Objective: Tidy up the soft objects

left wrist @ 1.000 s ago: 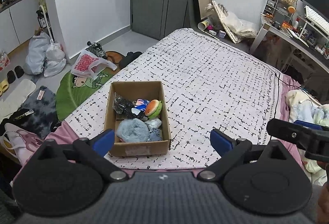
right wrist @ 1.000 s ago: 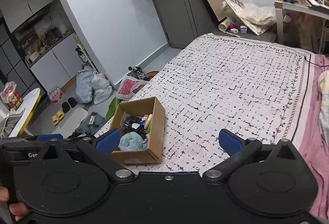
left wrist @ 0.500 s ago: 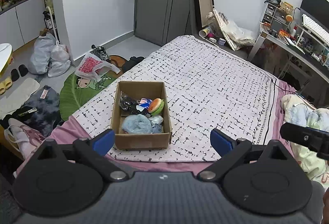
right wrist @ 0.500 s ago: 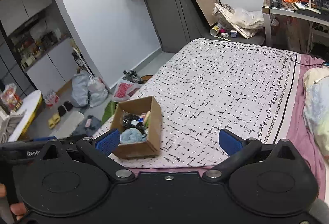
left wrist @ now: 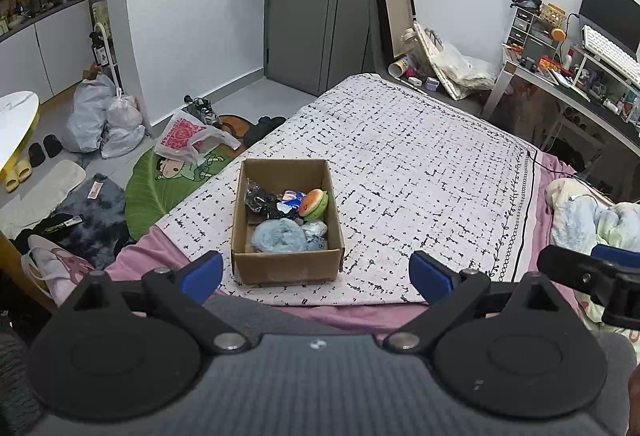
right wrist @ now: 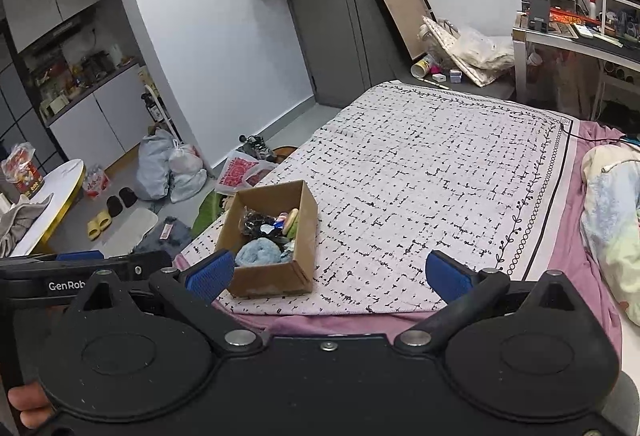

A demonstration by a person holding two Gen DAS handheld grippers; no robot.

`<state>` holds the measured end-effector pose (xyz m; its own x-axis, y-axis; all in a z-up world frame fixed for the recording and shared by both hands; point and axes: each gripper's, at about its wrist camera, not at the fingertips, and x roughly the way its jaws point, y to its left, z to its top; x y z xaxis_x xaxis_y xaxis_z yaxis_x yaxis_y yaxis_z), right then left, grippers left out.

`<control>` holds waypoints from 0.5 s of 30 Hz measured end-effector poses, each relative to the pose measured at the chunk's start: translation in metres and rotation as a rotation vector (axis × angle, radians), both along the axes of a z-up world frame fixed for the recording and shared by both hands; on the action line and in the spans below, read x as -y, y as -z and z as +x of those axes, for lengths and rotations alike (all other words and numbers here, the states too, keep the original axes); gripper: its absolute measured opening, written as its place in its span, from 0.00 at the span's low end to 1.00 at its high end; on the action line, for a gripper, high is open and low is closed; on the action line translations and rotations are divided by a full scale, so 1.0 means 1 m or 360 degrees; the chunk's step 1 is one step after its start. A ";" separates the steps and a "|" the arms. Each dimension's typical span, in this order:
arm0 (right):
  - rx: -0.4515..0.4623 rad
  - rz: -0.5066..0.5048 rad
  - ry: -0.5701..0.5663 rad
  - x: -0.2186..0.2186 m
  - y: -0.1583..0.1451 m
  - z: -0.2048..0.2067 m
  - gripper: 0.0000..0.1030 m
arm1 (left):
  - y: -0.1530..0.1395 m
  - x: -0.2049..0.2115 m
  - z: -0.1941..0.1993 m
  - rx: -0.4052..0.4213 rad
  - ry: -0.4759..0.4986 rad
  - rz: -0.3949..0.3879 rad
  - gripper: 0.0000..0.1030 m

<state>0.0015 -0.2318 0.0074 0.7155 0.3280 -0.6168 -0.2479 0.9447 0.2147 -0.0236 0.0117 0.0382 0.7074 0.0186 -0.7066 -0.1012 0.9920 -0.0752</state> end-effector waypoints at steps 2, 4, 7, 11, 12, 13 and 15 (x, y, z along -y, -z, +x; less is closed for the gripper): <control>-0.0005 -0.0002 0.0000 -0.001 0.001 -0.001 1.00 | 0.001 -0.003 -0.001 -0.0003 -0.0006 -0.0003 0.96; -0.0008 -0.0006 -0.0001 -0.002 0.002 -0.002 1.00 | 0.002 -0.005 -0.002 -0.0005 -0.0010 -0.0006 0.96; -0.0012 0.0006 -0.0019 -0.003 0.002 -0.003 1.00 | 0.004 -0.006 -0.003 -0.0008 -0.0008 -0.0010 0.96; -0.0008 0.0015 -0.0011 -0.003 0.003 -0.005 1.00 | 0.007 -0.006 -0.002 -0.0027 0.0004 -0.0010 0.96; -0.0008 0.0014 -0.0011 -0.003 0.003 -0.005 1.00 | 0.007 -0.006 -0.002 -0.0030 0.0007 -0.0008 0.96; -0.0009 0.0016 -0.0009 -0.003 0.004 -0.004 1.00 | 0.007 -0.005 -0.002 -0.0033 0.0012 -0.0006 0.96; -0.0012 0.0015 -0.0006 -0.003 0.004 -0.004 1.00 | 0.007 -0.005 -0.002 -0.0037 0.0017 -0.0004 0.96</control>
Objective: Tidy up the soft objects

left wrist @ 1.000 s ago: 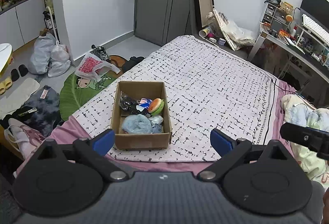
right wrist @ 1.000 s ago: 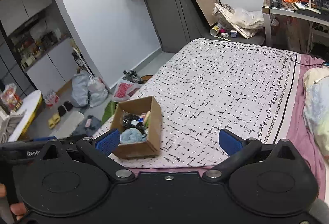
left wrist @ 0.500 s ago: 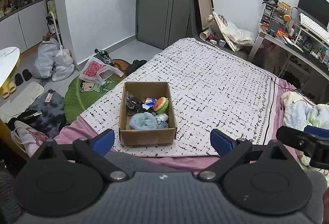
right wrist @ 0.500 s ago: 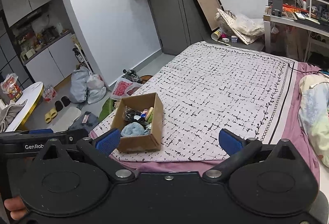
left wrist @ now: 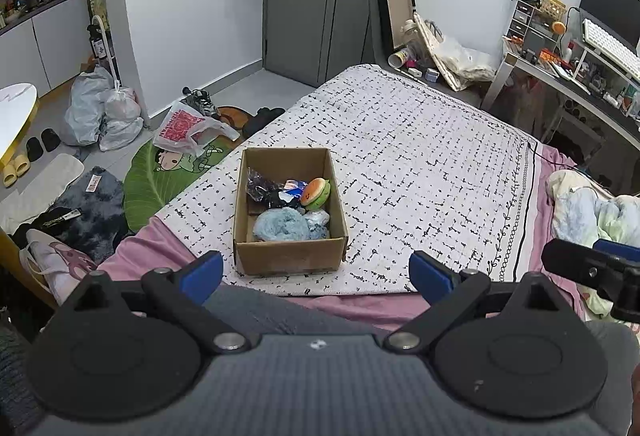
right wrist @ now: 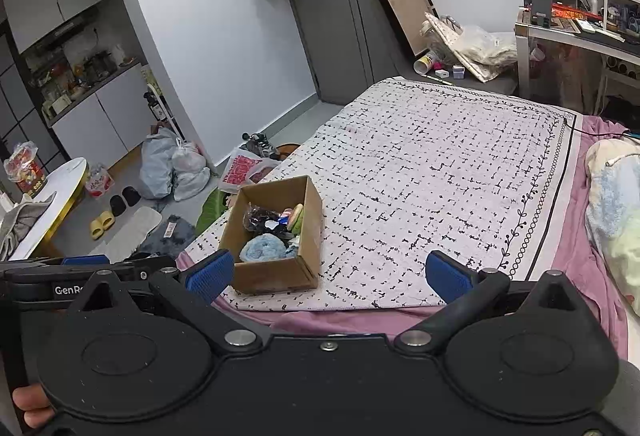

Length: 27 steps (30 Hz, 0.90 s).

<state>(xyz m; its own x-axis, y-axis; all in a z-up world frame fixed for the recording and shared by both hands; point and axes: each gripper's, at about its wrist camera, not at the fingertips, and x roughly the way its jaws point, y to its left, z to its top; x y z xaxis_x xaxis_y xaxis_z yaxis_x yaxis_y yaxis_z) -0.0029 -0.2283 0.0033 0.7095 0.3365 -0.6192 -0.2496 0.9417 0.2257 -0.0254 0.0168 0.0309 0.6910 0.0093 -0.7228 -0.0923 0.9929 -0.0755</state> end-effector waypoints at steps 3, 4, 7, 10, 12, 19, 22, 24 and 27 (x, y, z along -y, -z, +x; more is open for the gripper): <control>-0.0005 0.0011 -0.0006 0.000 0.001 0.001 1.00 | 0.000 -0.001 0.000 -0.0004 -0.0005 -0.0009 0.96; -0.0007 0.0026 -0.0015 0.000 0.001 0.001 1.00 | 0.000 -0.001 0.000 -0.0003 -0.0007 -0.0008 0.96; -0.0007 0.0015 -0.0012 0.000 0.001 0.001 1.00 | 0.000 -0.001 0.001 0.0000 -0.0001 -0.0012 0.96; -0.0010 0.0008 -0.0015 -0.001 0.002 0.001 1.00 | 0.001 -0.001 0.001 -0.0003 0.0007 -0.0021 0.96; 0.0004 0.0007 -0.0019 -0.001 0.002 0.001 1.00 | 0.001 0.000 0.000 -0.0002 0.0015 -0.0014 0.96; 0.0001 0.0010 -0.0028 -0.003 0.000 0.001 1.00 | 0.001 0.001 0.001 -0.0003 0.0018 -0.0014 0.96; 0.0007 0.0006 -0.0034 -0.003 0.000 0.001 1.00 | 0.000 0.001 0.001 0.0000 0.0019 -0.0013 0.96; 0.0002 0.0008 -0.0036 -0.003 0.000 0.001 1.00 | 0.000 0.002 0.001 0.0000 0.0020 -0.0013 0.96; 0.0001 0.0005 -0.0037 -0.003 0.000 0.001 1.00 | 0.000 0.002 0.001 0.0003 0.0023 -0.0008 0.96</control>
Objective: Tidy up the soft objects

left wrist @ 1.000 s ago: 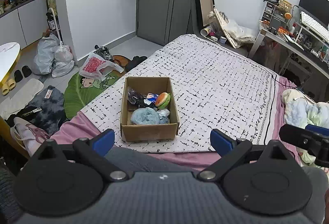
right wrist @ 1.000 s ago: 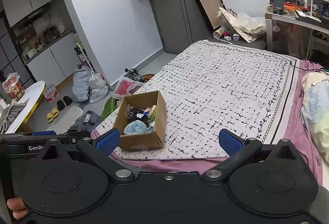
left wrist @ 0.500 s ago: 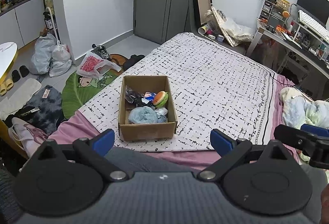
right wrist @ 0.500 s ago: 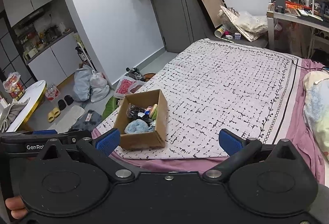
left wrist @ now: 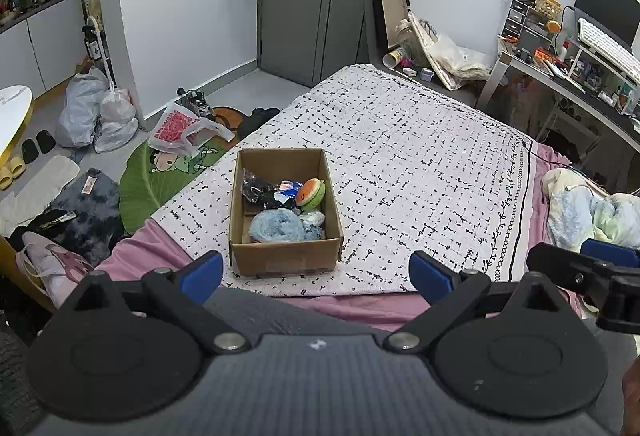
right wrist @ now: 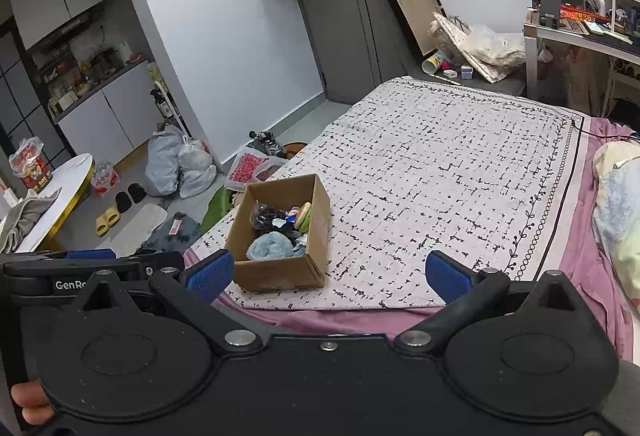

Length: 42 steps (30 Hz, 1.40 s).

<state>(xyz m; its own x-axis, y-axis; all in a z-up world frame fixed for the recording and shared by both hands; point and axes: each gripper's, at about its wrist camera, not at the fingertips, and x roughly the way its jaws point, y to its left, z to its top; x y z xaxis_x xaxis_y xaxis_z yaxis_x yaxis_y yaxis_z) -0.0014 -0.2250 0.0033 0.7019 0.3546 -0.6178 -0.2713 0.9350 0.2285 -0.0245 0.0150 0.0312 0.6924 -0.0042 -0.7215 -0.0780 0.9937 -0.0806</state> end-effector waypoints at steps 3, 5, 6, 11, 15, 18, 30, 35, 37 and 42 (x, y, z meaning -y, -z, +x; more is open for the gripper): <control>-0.0005 -0.0001 0.0006 0.000 0.000 0.000 1.00 | -0.001 -0.001 0.000 0.0003 -0.0003 0.0003 0.96; -0.0003 -0.0002 0.0008 0.001 0.000 0.000 1.00 | -0.002 -0.002 0.000 0.0005 -0.0005 0.0011 0.96; -0.0002 -0.0003 0.0009 0.001 -0.001 -0.001 1.00 | -0.002 -0.002 0.000 0.0003 -0.0005 0.0007 0.96; -0.0005 0.0000 0.0021 0.002 -0.001 -0.001 1.00 | -0.002 -0.005 0.000 0.0002 -0.0005 0.0006 0.96; -0.0001 0.0001 0.0023 0.002 -0.003 -0.001 1.00 | -0.002 -0.006 0.000 0.0001 0.0001 0.0006 0.96; 0.0000 0.0000 0.0024 0.001 -0.003 -0.001 1.00 | -0.003 -0.006 0.000 0.0003 0.0003 0.0002 0.96; -0.0008 -0.0005 0.0015 0.000 -0.002 0.001 1.00 | -0.002 -0.006 0.002 -0.0006 0.0003 -0.0002 0.96; -0.0020 -0.0009 0.0023 0.000 0.001 0.004 1.00 | -0.001 -0.010 0.003 -0.0003 -0.0012 -0.0004 0.96; -0.0025 -0.0006 0.0026 0.000 0.002 0.005 1.00 | -0.001 -0.010 0.003 -0.0002 -0.0014 -0.0002 0.96; -0.0030 -0.0009 0.0017 -0.002 0.004 0.005 1.00 | 0.002 -0.011 0.004 -0.0001 -0.0016 -0.0006 0.96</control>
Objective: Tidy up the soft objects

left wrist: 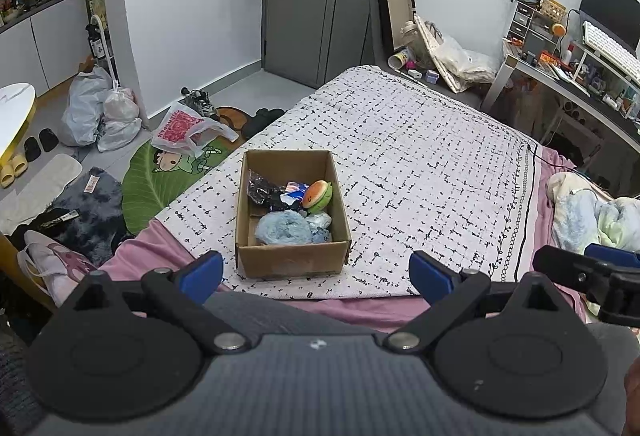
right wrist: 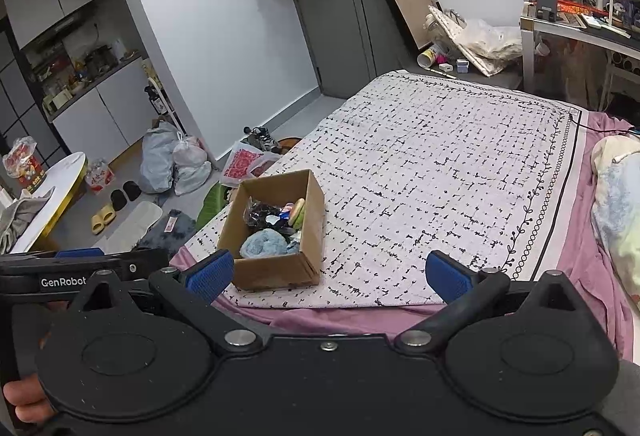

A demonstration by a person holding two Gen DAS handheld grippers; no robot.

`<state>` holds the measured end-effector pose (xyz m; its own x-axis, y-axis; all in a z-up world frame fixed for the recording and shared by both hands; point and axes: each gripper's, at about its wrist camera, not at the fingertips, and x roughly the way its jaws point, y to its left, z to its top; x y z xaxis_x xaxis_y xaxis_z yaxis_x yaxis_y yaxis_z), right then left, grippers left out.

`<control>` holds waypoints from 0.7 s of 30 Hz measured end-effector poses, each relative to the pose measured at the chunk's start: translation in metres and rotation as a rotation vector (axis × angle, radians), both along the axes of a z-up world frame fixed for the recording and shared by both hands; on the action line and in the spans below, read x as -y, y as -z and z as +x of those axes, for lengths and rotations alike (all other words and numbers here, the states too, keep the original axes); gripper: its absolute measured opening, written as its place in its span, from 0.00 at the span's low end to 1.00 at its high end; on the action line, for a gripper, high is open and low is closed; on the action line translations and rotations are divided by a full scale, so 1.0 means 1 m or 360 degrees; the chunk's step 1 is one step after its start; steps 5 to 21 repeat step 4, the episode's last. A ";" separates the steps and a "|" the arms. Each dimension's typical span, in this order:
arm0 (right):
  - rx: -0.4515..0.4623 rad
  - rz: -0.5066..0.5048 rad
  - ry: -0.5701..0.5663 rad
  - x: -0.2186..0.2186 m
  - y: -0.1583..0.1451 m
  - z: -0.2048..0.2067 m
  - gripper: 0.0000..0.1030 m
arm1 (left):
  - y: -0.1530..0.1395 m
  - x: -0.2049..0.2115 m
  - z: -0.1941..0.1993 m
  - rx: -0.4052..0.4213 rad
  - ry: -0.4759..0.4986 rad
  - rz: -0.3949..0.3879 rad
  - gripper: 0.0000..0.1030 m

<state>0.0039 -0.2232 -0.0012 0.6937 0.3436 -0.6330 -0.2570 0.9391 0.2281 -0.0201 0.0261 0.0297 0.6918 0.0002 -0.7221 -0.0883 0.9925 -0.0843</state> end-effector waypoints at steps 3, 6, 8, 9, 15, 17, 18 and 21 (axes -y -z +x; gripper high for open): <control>0.0000 -0.0007 -0.0005 -0.002 0.001 0.000 1.00 | 0.002 -0.001 0.001 -0.0006 -0.0002 -0.0001 0.96; 0.0000 -0.0009 -0.0006 -0.002 0.002 0.001 1.00 | 0.002 -0.001 0.001 -0.0002 0.0004 -0.0002 0.96; 0.0000 -0.0009 -0.0006 -0.002 0.002 0.001 1.00 | 0.002 -0.001 0.001 -0.0002 0.0004 -0.0002 0.96; 0.0000 -0.0009 -0.0006 -0.002 0.002 0.001 1.00 | 0.002 -0.001 0.001 -0.0002 0.0004 -0.0002 0.96; 0.0000 -0.0009 -0.0006 -0.002 0.002 0.001 1.00 | 0.002 -0.001 0.001 -0.0002 0.0004 -0.0002 0.96; 0.0000 -0.0009 -0.0006 -0.002 0.002 0.001 1.00 | 0.002 -0.001 0.001 -0.0002 0.0004 -0.0002 0.96; 0.0000 -0.0009 -0.0006 -0.002 0.002 0.001 1.00 | 0.002 -0.001 0.001 -0.0002 0.0004 -0.0002 0.96; 0.0000 -0.0009 -0.0006 -0.002 0.002 0.001 1.00 | 0.002 -0.001 0.001 -0.0002 0.0004 -0.0002 0.96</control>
